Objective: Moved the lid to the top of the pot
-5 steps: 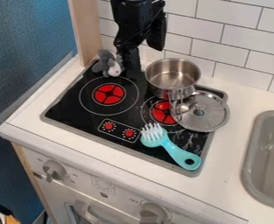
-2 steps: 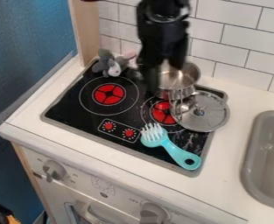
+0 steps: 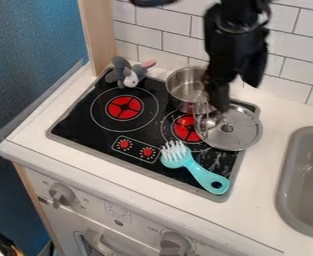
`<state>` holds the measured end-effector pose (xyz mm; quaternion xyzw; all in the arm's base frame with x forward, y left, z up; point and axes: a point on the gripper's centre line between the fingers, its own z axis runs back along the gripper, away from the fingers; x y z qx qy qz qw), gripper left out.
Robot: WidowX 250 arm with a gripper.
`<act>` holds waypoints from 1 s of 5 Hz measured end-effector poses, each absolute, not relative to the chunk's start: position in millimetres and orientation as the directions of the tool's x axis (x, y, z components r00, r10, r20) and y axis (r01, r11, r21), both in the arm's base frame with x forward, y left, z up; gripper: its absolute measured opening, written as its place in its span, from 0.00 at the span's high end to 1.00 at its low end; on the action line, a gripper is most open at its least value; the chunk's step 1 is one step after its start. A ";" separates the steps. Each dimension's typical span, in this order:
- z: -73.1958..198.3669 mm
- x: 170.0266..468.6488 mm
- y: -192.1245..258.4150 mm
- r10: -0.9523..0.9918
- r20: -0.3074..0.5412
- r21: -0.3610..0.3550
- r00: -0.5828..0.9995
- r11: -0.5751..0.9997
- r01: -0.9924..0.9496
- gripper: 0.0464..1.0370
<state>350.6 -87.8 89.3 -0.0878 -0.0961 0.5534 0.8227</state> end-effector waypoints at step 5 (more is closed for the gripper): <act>20.7 380.5 -85.8 0.933 0.160 -0.075 0.321 0.336 -0.939 0.04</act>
